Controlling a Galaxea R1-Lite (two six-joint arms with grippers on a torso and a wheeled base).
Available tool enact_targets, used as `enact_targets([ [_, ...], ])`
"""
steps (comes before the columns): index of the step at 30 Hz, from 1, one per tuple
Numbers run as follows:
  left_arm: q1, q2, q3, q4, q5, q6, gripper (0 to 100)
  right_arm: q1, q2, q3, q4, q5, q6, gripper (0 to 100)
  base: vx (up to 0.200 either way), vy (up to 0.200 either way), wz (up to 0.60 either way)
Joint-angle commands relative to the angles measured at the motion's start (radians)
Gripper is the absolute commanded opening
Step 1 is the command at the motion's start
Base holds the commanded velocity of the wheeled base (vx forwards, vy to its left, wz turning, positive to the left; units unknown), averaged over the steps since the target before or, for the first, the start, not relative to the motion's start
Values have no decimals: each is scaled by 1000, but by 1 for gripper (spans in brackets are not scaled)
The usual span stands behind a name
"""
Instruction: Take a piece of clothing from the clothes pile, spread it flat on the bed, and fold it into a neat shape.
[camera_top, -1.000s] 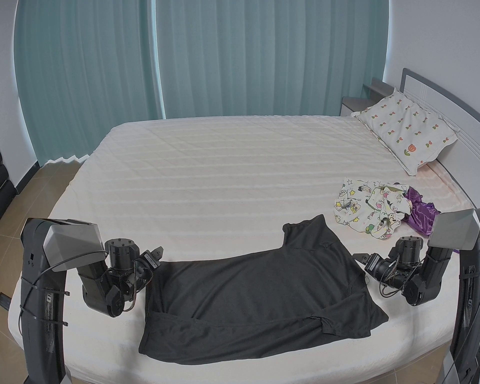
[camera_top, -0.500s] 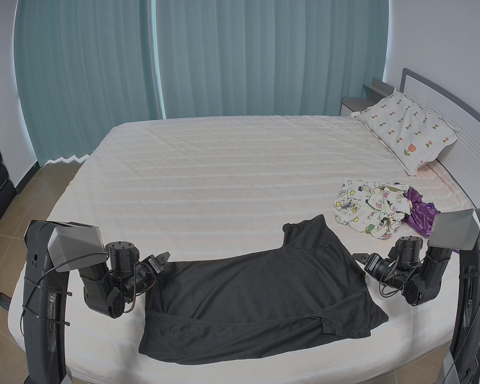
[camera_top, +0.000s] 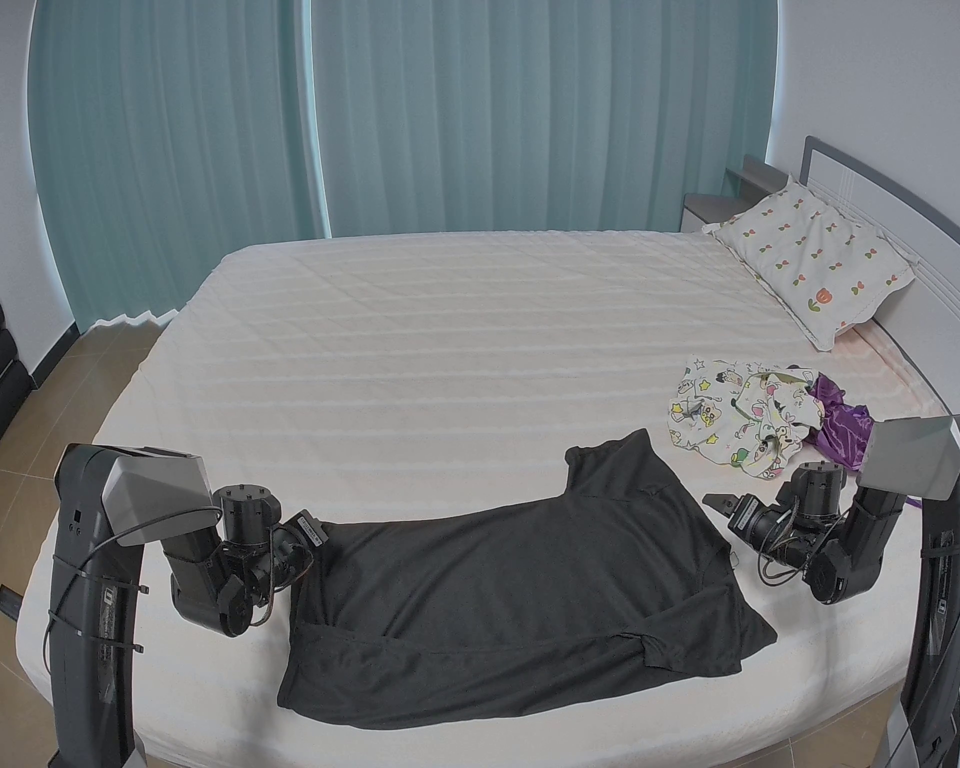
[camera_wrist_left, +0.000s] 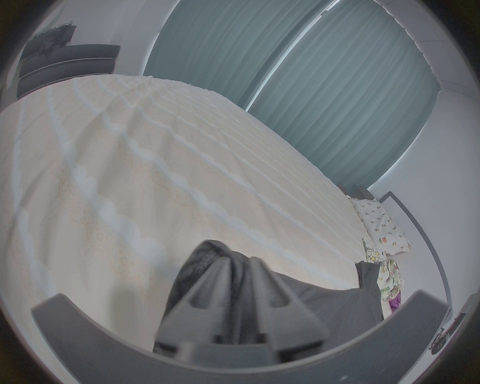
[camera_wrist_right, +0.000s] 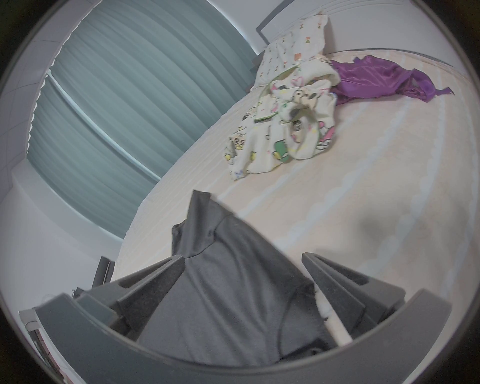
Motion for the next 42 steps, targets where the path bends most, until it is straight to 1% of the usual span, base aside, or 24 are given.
enact_targets([
  [1,14,-5,-1,-2,21,-32,0,57,-22,-44,9,-1,-4,100,0,0,0],
  [3,14,-14,5,-2,24,-68,0,69,-21,-96,33,-3,-30,100,0,0,0],
  [4,14,-23,9,-2,22,-84,0,72,-21,-133,72,-3,-61,100,0,0,0],
  [5,14,-27,11,-2,24,-89,0,72,-21,-147,89,-3,-71,100,0,0,0],
  [6,14,-43,26,-2,21,-112,0,72,-18,-228,210,-3,-143,100,0,0,0],
  [8,14,-51,35,-2,21,-123,0,72,-11,-283,279,-3,-179,100,0,0,0],
  [9,14,-57,48,-2,16,-134,0,72,19,-369,356,-3,-209,100,0,0,0],
  [11,14,-57,51,-2,14,-137,0,72,33,-392,368,-3,-217,100,0,0,0],
  [12,14,-54,62,-2,14,-147,0,72,85,-466,383,-3,-249,100,0,0,0],
  [14,12,-54,65,-2,13,-158,0,69,150,-533,385,-3,-303,100,0,0,0],
  [17,12,-54,74,-4,11,-164,0,68,219,-596,385,-3,-346,100,0,0,0],
  [24,11,-48,92,-76,11,-161,0,62,269,-676,386,19,-354,100,0,0,0],
  [32,8,-42,92,-81,14,-160,0,72,321,-787,395,39,-354,100,0,0,0],
  [40,8,-40,91,-81,14,-160,0,83,351,-828,405,39,-350,100,0,0,0],
  [41,8,-42,91,-81,14,-160,0,83,351,-828,405,39,-350,0,0,0,0],
  [42,8,-40,91,-81,14,-160,0,83,349,-830,400,39,-346,0,0,0,0],
])
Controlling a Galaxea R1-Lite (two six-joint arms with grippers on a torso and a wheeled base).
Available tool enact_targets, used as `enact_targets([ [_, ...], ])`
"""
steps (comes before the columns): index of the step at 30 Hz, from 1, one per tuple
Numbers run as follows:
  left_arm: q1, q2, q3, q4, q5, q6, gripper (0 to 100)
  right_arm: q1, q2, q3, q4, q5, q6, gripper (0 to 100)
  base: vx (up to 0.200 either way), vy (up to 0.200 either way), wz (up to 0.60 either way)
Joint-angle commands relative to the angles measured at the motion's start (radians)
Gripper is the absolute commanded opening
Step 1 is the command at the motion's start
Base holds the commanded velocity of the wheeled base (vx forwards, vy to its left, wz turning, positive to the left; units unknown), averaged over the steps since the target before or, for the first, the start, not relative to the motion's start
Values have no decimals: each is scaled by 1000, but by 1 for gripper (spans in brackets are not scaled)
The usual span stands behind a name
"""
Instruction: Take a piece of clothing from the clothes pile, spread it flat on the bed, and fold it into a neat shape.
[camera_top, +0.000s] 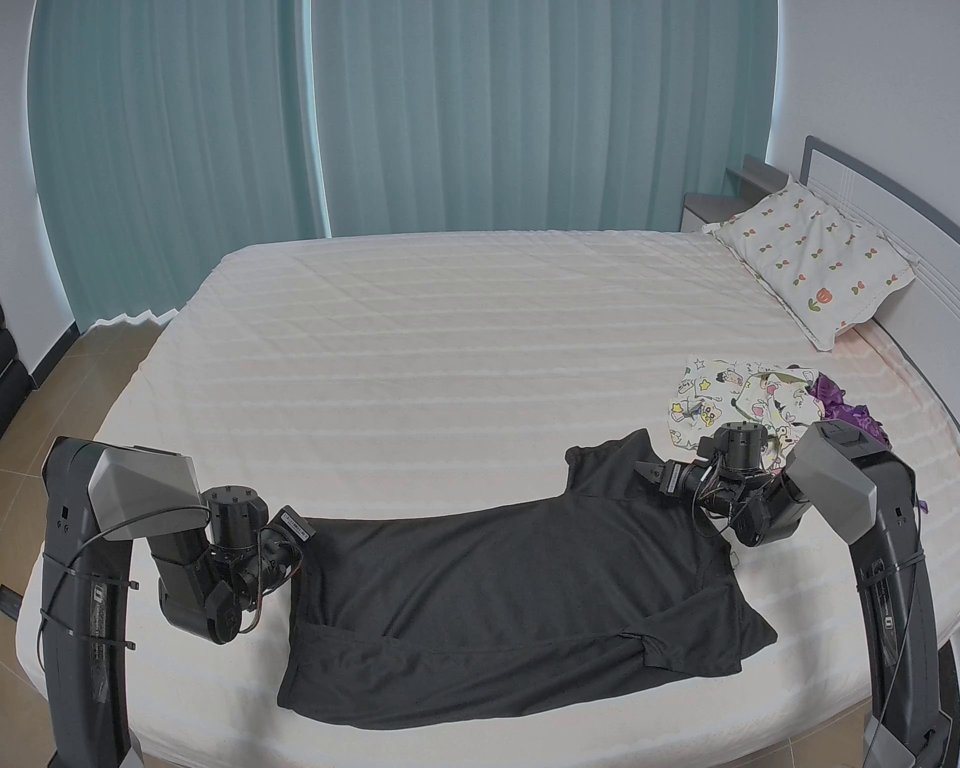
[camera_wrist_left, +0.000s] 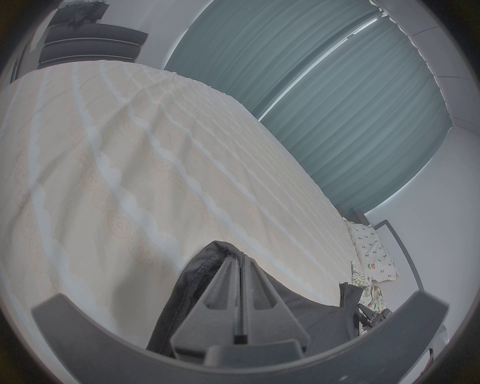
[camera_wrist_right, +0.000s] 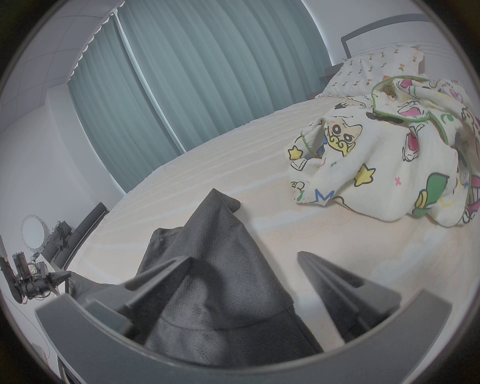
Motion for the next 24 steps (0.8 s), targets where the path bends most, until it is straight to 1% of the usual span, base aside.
enact_targets([
  [1,0,2,-1,0,0,0,0,1,11,-10,-5,1,5,0,0,0,0],
  [7,0,4,-1,0,0,1,0,-11,-21,6,-13,-7,25,0,0,0,0],
  [13,0,4,-3,0,2,1,0,-27,-81,78,-18,-6,53,0,0,0,0],
  [19,0,1,-6,-3,7,1,0,-42,-119,113,-21,-6,99,0,0,0,0],
  [24,6,-1,-4,-57,11,3,0,-48,-134,135,-73,-9,140,0,0,0,0],
])
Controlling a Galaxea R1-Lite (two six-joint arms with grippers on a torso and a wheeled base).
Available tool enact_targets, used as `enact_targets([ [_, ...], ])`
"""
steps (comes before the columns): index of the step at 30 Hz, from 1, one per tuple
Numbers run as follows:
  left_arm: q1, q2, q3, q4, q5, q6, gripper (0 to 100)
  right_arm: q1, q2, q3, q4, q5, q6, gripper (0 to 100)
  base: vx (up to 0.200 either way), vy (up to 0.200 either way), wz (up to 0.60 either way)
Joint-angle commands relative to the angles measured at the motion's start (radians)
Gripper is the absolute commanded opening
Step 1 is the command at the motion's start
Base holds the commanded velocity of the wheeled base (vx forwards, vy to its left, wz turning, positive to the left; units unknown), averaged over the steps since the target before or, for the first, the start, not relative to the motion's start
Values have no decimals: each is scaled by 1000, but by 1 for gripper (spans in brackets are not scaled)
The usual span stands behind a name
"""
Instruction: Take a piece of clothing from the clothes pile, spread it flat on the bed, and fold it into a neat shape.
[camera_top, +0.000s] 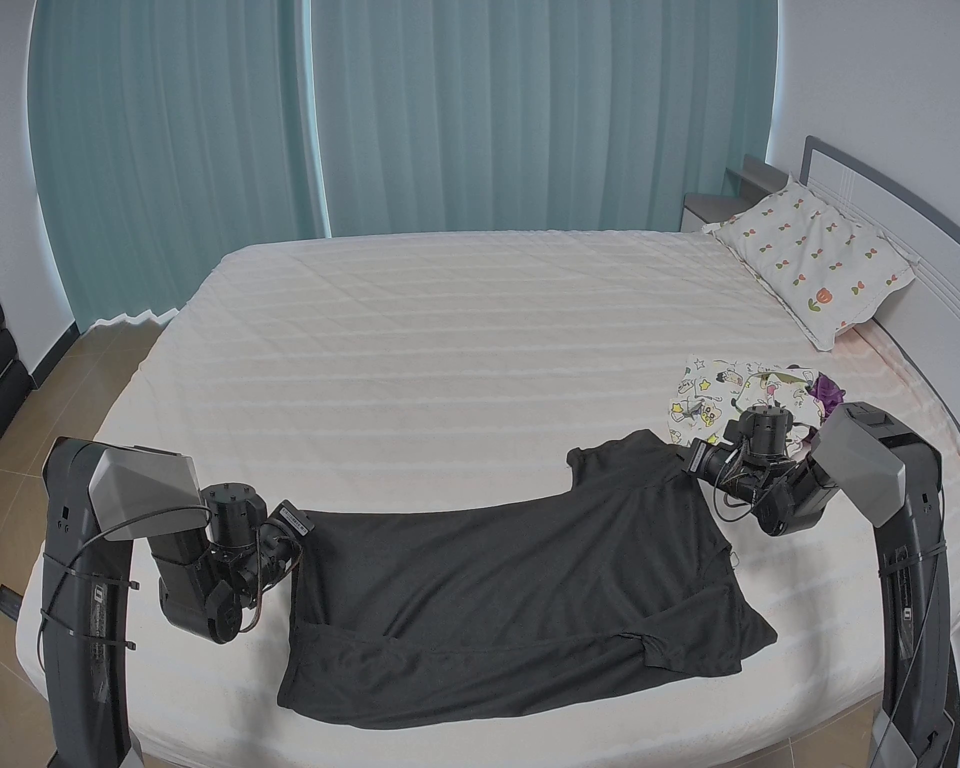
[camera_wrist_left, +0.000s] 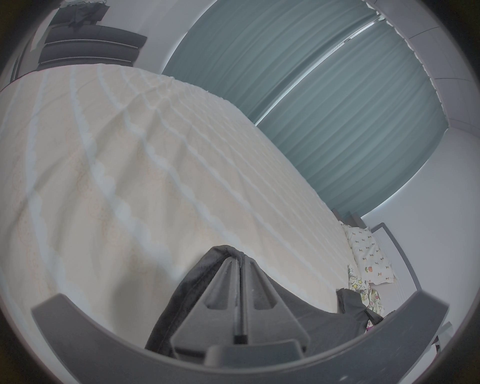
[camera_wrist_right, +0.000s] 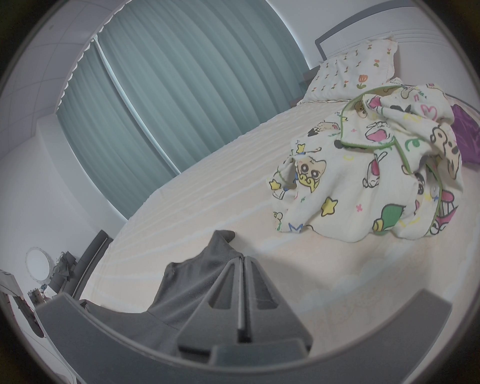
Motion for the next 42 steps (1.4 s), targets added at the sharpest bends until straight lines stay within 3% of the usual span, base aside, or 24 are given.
enact_targets([
  [1,4,-3,1,-21,2,0,0,-3,-26,18,-17,-2,14,0,0,0,0],
  [12,30,5,1,-73,24,43,0,0,-55,78,-106,-9,23,0,0,0,0],
  [24,30,-8,5,-73,21,60,0,-19,-136,193,-109,0,24,0,0,0,0],
  [34,30,-94,111,-87,16,98,0,-31,-221,368,-160,43,38,0,0,0,0],
  [42,38,-147,225,-104,10,241,0,-45,-293,552,-212,78,37,0,0,0,0],
])
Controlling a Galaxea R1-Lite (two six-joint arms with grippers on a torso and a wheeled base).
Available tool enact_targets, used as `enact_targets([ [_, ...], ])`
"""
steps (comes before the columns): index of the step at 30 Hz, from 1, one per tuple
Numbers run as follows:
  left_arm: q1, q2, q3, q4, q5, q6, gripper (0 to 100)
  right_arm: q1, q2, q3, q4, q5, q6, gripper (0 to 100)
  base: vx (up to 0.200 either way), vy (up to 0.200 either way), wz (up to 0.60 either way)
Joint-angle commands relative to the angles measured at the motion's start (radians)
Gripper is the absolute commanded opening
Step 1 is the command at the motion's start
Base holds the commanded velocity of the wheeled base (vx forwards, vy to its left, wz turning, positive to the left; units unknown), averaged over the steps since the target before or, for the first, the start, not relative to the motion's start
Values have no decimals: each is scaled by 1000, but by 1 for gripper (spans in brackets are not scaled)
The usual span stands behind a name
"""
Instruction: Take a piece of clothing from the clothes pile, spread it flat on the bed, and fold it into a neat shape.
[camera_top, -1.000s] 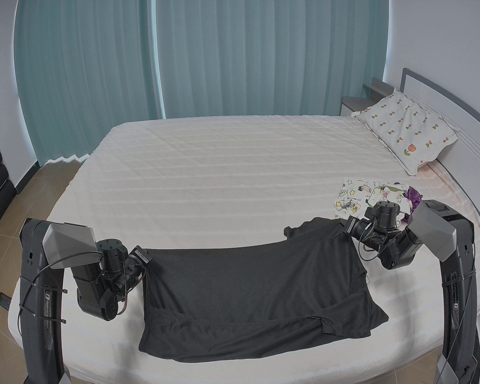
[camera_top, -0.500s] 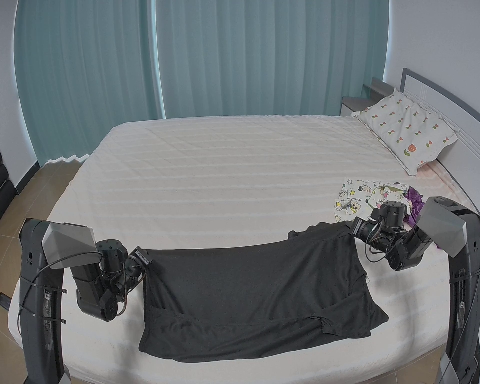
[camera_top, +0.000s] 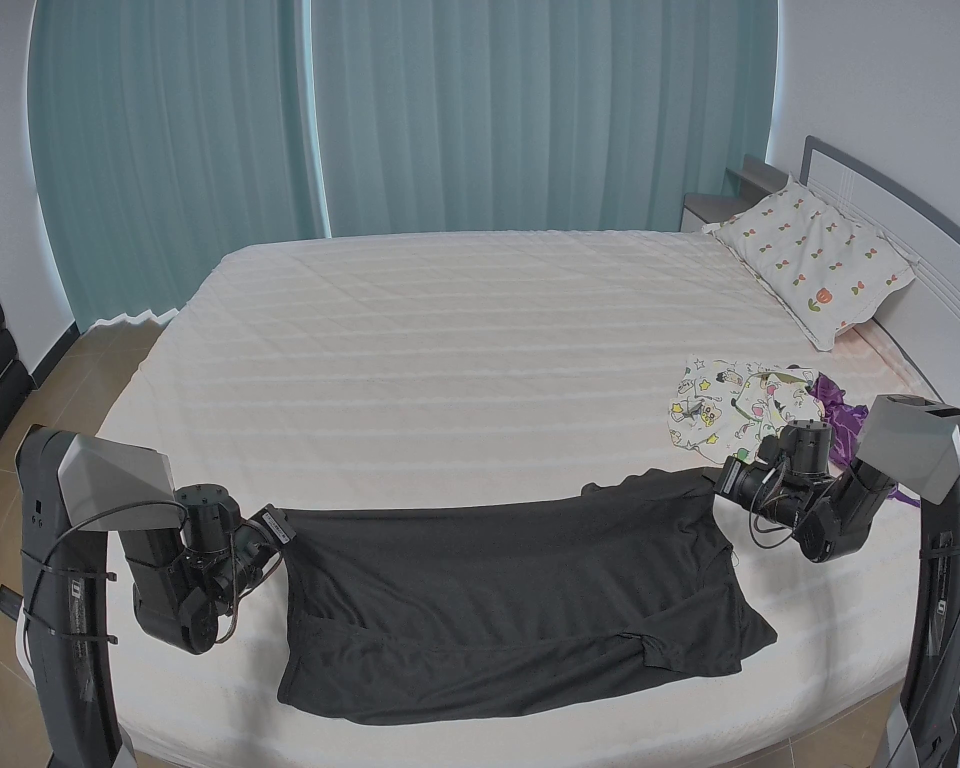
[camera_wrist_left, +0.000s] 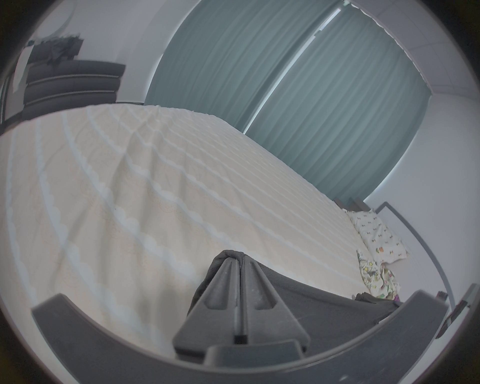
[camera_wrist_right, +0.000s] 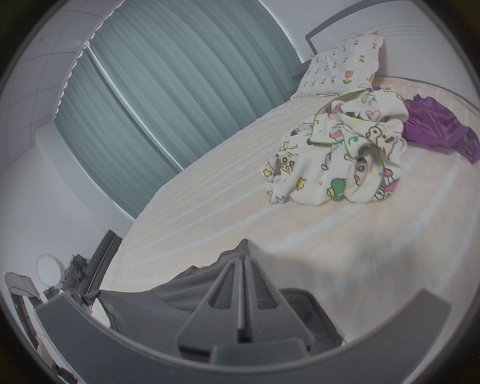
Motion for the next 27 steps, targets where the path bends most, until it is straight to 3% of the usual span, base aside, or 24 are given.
enact_targets([
  [1,5,-73,91,-10,-9,54,0,-18,-77,131,-45,25,-2,0,0,0,0],
  [5,0,-105,146,-10,-44,83,0,-39,-107,192,-63,29,-8,0,0,0,0],
  [10,5,-131,264,-10,-119,198,0,-73,-183,365,-68,69,-35,0,0,0,0],
  [19,3,-55,390,-10,-123,290,0,-75,-131,485,-68,62,-101,0,0,0,0],
  [27,-26,63,496,-76,-127,287,0,-94,-48,508,-64,39,-178,0,0,0,0],
])
